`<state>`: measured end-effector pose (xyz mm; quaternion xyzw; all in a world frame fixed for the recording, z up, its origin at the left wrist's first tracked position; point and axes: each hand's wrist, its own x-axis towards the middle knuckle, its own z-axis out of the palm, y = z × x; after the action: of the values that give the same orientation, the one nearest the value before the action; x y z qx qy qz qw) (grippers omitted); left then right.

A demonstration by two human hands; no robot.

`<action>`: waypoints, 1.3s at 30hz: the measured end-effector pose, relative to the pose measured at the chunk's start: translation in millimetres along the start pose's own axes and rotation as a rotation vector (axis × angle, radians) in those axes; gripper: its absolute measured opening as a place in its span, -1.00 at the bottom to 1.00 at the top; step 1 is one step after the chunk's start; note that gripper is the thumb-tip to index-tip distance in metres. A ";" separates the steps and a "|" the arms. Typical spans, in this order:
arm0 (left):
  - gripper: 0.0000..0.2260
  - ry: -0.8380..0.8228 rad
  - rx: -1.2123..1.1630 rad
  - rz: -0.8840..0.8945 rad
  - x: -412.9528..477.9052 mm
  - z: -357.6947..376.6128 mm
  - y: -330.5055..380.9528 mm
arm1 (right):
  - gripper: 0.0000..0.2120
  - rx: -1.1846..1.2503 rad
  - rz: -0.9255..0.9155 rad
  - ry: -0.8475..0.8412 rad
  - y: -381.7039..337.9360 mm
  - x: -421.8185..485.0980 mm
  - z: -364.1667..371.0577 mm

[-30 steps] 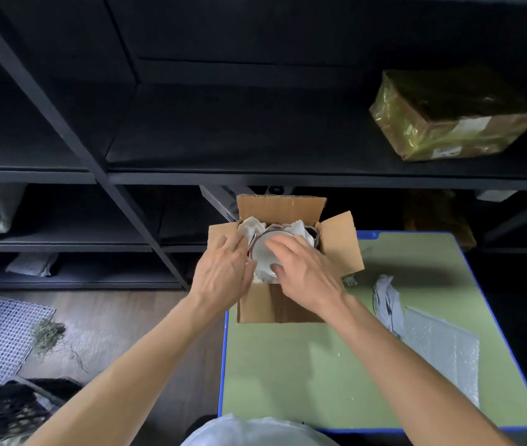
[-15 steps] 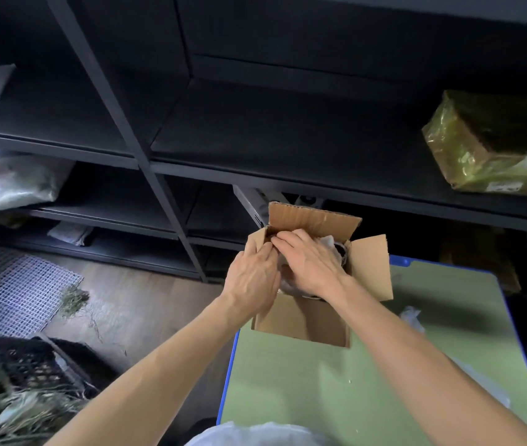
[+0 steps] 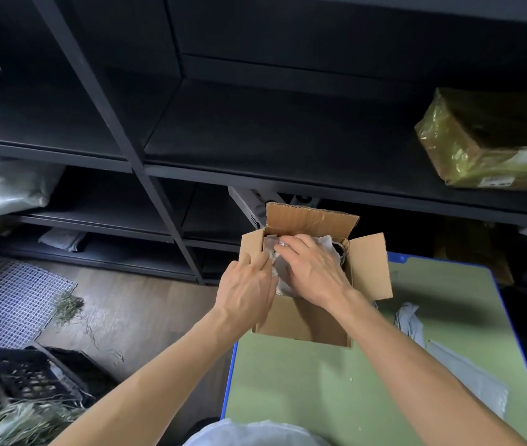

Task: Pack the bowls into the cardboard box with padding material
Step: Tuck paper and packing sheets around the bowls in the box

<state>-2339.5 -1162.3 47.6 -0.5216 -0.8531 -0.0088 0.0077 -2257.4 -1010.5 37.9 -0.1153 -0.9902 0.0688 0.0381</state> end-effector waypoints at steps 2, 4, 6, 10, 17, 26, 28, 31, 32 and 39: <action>-0.72 -0.049 0.028 0.004 5.3 -4.0 4.7 | -0.52 -0.005 0.011 -0.044 -1.5 -0.5 -1.1; -0.68 -0.071 0.041 -0.028 9.8 -6.1 7.5 | -0.46 -0.014 0.020 -0.082 -3.4 -0.7 -3.1; -0.68 -0.082 0.062 -0.038 13.1 -8.4 8.5 | -0.43 -0.028 0.018 -0.085 -4.5 -0.9 -4.7; -0.71 -0.061 -0.002 -0.015 7.7 -14.2 6.5 | -0.45 -0.011 0.003 -0.038 -3.3 -5.9 -7.9; -0.79 0.147 -0.194 0.013 -12.5 -0.8 4.8 | -0.57 0.074 0.038 0.094 4.9 -28.5 -10.8; -0.76 0.204 -0.331 0.090 -23.2 -7.0 45.4 | -0.72 0.188 0.121 0.207 6.9 -87.6 -27.8; -0.76 0.200 -0.351 0.117 -24.7 -9.8 61.4 | -0.81 0.221 0.148 0.226 13.0 -104.7 -31.5; -0.81 0.178 -0.420 0.152 -27.9 -13.0 88.4 | -0.89 0.262 0.187 0.212 23.6 -131.1 -40.2; -0.83 0.165 -0.460 0.176 -29.4 -13.0 98.2 | -0.91 0.275 0.195 0.202 27.4 -139.9 -43.3; -0.79 -0.062 -0.535 0.348 -30.4 10.9 164.4 | -0.93 0.277 0.303 0.091 74.4 -199.5 -32.7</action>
<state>-2179.3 -1114.2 37.2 -0.6432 -0.7185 -0.2153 -0.1541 -2044.3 -981.3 47.6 -0.2595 -0.9399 0.2037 0.0877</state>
